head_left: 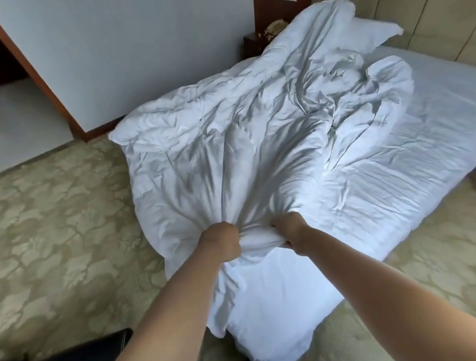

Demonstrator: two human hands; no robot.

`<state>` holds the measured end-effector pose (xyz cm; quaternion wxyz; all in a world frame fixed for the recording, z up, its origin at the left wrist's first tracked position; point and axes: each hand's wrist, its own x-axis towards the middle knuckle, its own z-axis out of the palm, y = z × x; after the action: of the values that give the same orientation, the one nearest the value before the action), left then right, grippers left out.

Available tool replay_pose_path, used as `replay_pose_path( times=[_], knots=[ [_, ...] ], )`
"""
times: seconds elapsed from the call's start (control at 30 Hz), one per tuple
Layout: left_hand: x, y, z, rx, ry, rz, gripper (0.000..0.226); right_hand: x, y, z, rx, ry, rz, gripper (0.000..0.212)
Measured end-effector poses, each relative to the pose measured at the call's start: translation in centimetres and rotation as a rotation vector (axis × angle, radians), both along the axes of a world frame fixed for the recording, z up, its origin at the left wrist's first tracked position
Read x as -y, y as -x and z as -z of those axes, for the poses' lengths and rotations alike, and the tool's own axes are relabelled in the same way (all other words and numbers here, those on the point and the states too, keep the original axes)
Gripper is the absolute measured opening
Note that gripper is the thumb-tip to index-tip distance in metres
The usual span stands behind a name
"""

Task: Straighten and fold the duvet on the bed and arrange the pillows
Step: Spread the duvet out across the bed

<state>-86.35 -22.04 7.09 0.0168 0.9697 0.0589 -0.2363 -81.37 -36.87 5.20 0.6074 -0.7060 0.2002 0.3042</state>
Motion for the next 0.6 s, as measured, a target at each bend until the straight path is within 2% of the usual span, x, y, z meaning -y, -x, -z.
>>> replay_pose_path(
  times=[0.17, 0.27, 0.43, 0.53, 0.6],
  knots=[
    [8.2, 3.4, -2.2, 0.076, 0.037, -0.127, 0.03, 7.2, 1.3, -2.1, 0.115, -0.014, -0.18, 0.023],
    [15.4, 6.0, -3.1, 0.08, 0.055, -0.15, 0.031, 13.7, 2.3, -3.2, 0.188, 0.068, -0.346, 0.026],
    [24.6, 8.6, -3.9, 0.069, 0.052, -0.158, 0.032, 22.6, 4.7, -4.4, 0.142, 0.064, -0.314, 0.017],
    [26.5, 9.3, -4.7, 0.062, 0.001, -0.18, 0.031, 24.8, 5.8, -4.4, 0.12, 0.025, -0.315, 0.006],
    [27.0, 9.4, -5.1, 0.055, -0.007, -0.2, 0.031, 25.5, 6.0, -4.2, 0.144, 0.005, -0.347, 0.011]
  ],
)
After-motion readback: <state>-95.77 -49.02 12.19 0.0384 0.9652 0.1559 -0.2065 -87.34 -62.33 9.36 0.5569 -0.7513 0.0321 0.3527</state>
